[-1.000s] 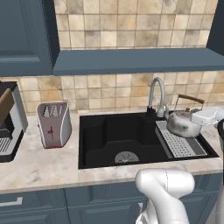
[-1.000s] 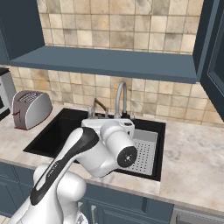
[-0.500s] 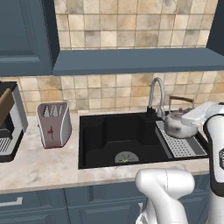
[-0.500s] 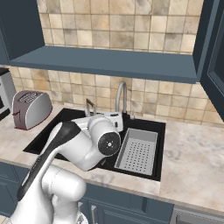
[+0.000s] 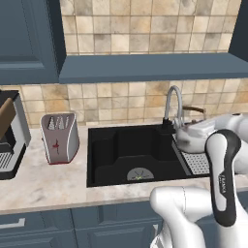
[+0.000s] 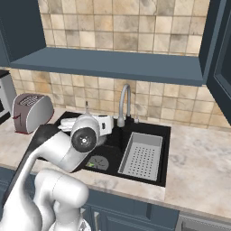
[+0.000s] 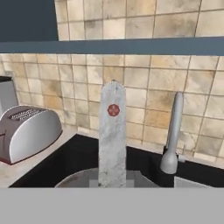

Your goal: Open the cabinet, pick the kettle from the cabinet, and place it in the sink.

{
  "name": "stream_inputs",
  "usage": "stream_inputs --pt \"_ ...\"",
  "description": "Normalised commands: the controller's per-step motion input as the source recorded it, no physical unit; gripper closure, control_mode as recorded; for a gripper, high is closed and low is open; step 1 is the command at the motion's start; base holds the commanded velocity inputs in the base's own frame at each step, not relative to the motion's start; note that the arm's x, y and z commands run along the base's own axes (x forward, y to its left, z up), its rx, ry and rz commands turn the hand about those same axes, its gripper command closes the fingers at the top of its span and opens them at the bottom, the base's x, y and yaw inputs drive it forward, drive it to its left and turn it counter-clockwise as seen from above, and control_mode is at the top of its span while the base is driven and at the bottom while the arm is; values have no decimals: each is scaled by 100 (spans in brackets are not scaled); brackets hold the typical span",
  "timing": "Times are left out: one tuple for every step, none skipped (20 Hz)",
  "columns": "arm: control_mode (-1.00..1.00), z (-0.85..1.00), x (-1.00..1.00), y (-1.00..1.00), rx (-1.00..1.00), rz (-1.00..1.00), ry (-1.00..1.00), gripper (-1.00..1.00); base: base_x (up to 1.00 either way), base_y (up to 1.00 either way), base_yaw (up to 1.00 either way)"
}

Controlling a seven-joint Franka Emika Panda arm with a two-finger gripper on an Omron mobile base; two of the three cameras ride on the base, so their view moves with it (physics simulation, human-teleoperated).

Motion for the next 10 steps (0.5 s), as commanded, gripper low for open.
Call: stream_inputs --pt "-100 9 -4 34 0 -18 7 100 0 0 0" --pt "-100 7 0 36 0 -19 12 100 0 0 0" --pt "-100 8 0 34 0 -20 23 100 0 0 0" --pt "-100 6 1 34 0 -19 28 100 0 0 0" --pt "-100 6 2 34 0 -17 26 100 0 0 0" --pt "-100 5 3 36 0 -15 20 100 0 0 0" --pt "-100 3 3 34 0 -15 18 100 0 0 0" --pt "-100 0 5 33 0 -17 10 100 0 0 0" --pt "-100 0 6 38 0 -17 6 100 0 0 0" --pt "-100 0 8 43 0 -17 7 100 0 0 0"
